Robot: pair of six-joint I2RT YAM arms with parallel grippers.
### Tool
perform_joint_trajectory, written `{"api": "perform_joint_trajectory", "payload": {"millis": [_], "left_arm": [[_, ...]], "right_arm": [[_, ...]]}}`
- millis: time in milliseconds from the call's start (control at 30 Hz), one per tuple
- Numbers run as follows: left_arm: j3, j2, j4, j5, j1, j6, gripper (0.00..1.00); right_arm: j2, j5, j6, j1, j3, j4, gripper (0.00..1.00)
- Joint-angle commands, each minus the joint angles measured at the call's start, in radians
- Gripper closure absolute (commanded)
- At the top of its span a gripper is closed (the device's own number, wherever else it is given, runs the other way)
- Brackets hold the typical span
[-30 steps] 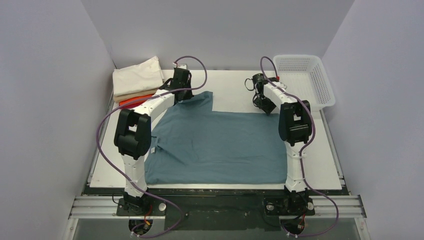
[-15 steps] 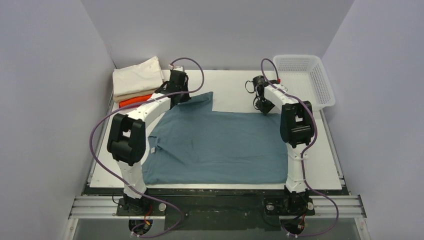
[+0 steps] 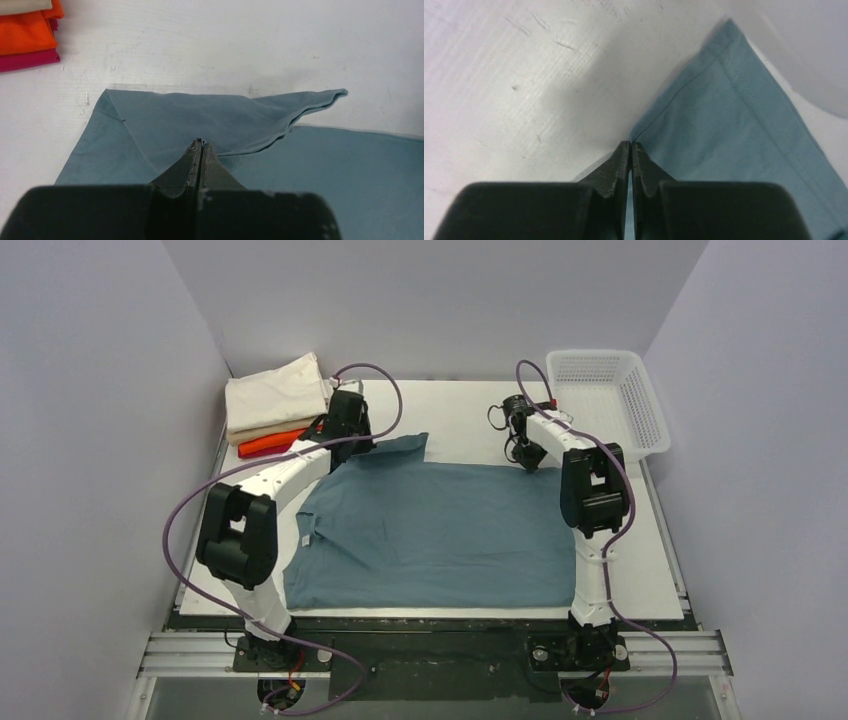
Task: Fold and stack the t-shirts
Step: Fold the other side of the tshirt into a rectangle
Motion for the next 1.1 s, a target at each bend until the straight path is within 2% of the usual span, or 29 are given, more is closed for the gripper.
{"api": "perform_joint_trajectory", "payload": {"millis": [0, 300, 467, 800, 1067], "left_arm": [[-0.087, -0.154, 0.069, 0.023, -0.016, -0.002, 1.00], [-0.344, -0.376, 0.052, -0.047, -0.085, -0.078, 1.00], [-0.441, -0.527, -0.048, -0.111, -0.127, -0.173, 1.00], [-0.521, -0.817, -0.283, -0.177, -0.203, -0.362, 1.00], [-0.551, -1.012, -0.428, -0.127, -0.208, -0.451, 1.00]], "right_arm": [[-0.143, 0.050, -0.055, 0.029, -0.074, -0.043, 1.00], [-0.292, 0.069, -0.089, 0.100, -0.247, 0.001, 1.00], [-0.394, 0.094, -0.103, 0.126, -0.356, 0.012, 1.00], [-0.559, 0.143, -0.121, 0.182, -0.517, 0.037, 1.00], [-0.664, 0.172, -0.115, 0.201, -0.612, 0.039, 1.00]]}}
